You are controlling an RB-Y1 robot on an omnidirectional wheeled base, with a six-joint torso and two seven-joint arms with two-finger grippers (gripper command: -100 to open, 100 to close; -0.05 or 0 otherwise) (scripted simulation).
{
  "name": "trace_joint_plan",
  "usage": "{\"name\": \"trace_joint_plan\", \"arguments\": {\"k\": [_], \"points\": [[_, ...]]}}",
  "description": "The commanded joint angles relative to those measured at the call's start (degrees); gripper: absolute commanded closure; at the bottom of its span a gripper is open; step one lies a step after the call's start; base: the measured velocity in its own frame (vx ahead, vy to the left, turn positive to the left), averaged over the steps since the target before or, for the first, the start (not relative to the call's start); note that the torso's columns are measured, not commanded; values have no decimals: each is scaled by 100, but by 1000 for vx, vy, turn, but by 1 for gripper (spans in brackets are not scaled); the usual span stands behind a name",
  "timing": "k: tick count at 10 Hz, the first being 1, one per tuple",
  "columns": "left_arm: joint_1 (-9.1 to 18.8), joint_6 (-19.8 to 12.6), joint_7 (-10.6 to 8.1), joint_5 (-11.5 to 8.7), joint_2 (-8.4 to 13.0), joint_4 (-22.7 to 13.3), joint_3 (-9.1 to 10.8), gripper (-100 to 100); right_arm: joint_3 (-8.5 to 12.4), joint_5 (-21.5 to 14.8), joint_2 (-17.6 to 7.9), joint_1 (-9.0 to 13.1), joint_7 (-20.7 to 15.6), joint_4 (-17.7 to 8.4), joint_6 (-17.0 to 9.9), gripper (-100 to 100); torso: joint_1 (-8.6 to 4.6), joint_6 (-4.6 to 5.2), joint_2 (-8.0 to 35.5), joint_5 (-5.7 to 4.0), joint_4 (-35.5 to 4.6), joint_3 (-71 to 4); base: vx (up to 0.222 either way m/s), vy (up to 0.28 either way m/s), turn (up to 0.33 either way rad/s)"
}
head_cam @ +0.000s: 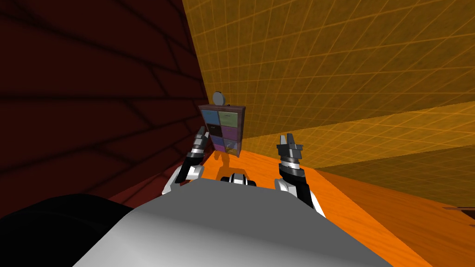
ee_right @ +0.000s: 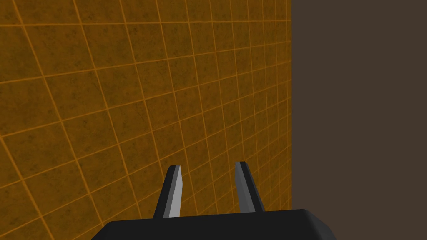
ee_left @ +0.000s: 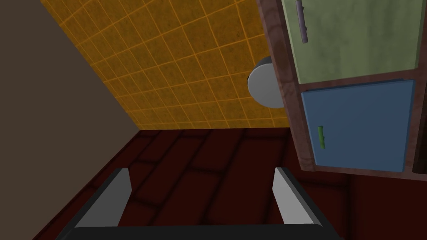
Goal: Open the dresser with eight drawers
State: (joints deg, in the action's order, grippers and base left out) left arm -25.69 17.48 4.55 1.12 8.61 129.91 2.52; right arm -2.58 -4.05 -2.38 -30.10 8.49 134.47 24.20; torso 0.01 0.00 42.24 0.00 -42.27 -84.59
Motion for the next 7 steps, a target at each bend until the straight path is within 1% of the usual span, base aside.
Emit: {"name": "trace_joint_plan", "arguments": {"k": [1, 4, 7], "points": [[33, -324, -16, 28, 84, 111, -27, -100, 0, 0, 0, 0, 0, 0, 0, 0, 4, 0, 0, 1, 0, -1, 106, 12, -48], [81, -679, -31, 59, 76, 231, -57, -100, 0, 0, 0, 0, 0, 0, 0, 0, -5, 0, 6, -1, -2, 4, 104, 3, -52], [126, -1006, -46, 88, -3, 339, -84, -100, 0, 0, 0, 0, 0, 0, 0, 0, -1, 0, 8, 0, -2, 4, 94, 4, -55]]}}
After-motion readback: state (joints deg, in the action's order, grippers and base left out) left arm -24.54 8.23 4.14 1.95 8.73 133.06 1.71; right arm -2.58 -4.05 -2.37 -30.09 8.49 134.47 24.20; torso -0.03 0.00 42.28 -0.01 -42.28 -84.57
